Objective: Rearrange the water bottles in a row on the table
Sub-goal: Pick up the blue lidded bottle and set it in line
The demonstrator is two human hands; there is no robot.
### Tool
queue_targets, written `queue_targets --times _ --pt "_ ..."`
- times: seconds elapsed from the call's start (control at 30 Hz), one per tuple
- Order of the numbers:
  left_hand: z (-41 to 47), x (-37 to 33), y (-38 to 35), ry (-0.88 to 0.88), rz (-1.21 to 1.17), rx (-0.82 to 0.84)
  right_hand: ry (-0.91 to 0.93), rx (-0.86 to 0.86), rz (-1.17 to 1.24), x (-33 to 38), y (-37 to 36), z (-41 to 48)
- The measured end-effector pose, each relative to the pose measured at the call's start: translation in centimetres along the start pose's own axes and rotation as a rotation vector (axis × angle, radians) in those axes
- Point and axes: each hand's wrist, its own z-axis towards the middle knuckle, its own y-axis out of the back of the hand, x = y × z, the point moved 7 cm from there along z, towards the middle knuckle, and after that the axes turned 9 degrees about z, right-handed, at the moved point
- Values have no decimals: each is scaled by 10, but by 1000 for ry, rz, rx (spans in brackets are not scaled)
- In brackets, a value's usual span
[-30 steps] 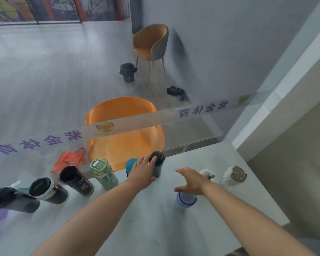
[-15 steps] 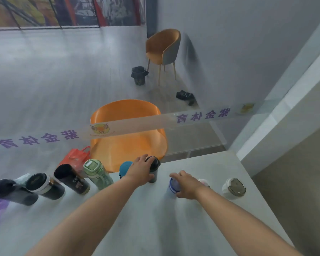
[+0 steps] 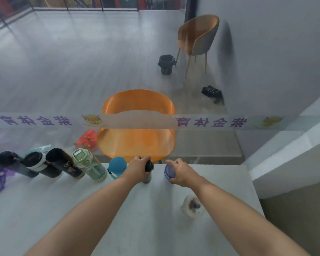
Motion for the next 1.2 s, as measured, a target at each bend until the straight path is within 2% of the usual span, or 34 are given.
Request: queue_targets --times 0.53,0.67,0.77,0.9,1.03,1.2 --pt "2 0 -2 -54 20 1 53 26 39 2 -4 14" --pt "5 1 -4 -63 88 47 36 34 47 2 -5 12" --pt "2 -2 -3 -80 205 36 28 -25 78 1 2 4" --pt "-5 -28 8 -208 278 -52 25 -101 87 -8 17 -23" --pt "-8 -63 10 -361 282 -77 -114 -129 139 -31 21 -61" --pt "-9 -94 -3 -475 306 -65 -208 -19 140 -53 -14 -102"
